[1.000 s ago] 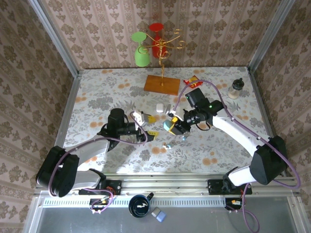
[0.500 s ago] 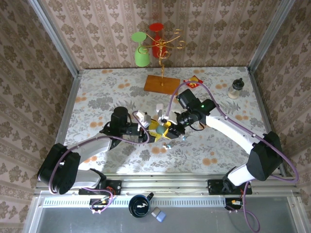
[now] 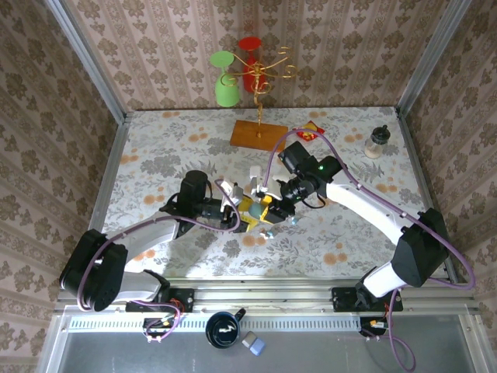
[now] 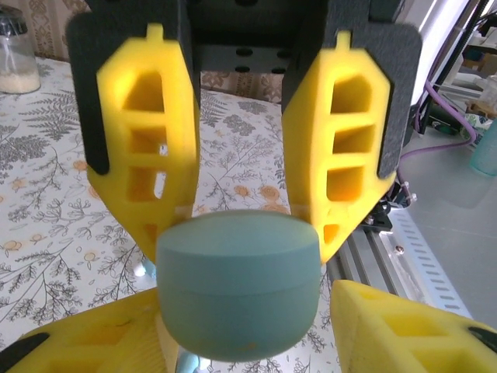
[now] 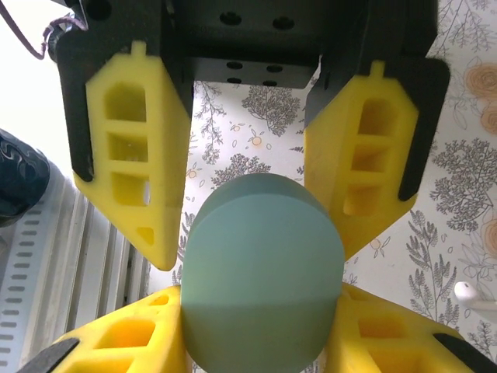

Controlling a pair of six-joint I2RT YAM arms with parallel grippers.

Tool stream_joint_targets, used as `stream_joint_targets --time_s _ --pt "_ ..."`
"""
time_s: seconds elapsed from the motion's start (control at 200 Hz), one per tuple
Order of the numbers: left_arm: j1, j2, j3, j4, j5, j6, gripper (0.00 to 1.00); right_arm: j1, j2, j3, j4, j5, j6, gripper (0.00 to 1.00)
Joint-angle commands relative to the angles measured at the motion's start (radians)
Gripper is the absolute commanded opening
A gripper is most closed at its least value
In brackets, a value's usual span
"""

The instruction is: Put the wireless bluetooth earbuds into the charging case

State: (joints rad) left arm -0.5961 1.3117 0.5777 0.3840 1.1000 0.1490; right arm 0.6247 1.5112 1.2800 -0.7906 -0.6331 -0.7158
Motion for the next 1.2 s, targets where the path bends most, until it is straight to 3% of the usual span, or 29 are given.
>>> stream_joint_targets --time_s 0.0,0.56,0.835,0.925,1.09,1.195 --pt "-0.007 -0.002 0.034 -0.039 0.020 0.041 0.53 0.004 0.015 0.028 -0.028 0.009 -0.024 0.28" --pt "-0.008 0.058 0.042 0.117 0.061 -0.079 0.49 0.006 0.035 0.039 -0.036 0.006 -0.026 0.27" --pt "-0.008 0.063 0.045 0.107 0.065 -0.065 0.33 0.006 0.036 0.031 -0.026 0.007 -0.025 0.28" --pt "-0.008 0.055 0.037 0.108 0.062 -0.049 0.30 0.006 0.034 0.026 -0.012 0.015 -0.018 0.36" --pt "0.003 0.033 0.014 0.114 0.042 -0.021 0.29 -0.005 0.006 -0.004 0.036 0.043 0.016 0.60" --pt "0.011 0.020 0.001 0.122 0.040 -0.018 0.29 -0.026 -0.009 -0.025 0.081 0.045 0.063 0.66"
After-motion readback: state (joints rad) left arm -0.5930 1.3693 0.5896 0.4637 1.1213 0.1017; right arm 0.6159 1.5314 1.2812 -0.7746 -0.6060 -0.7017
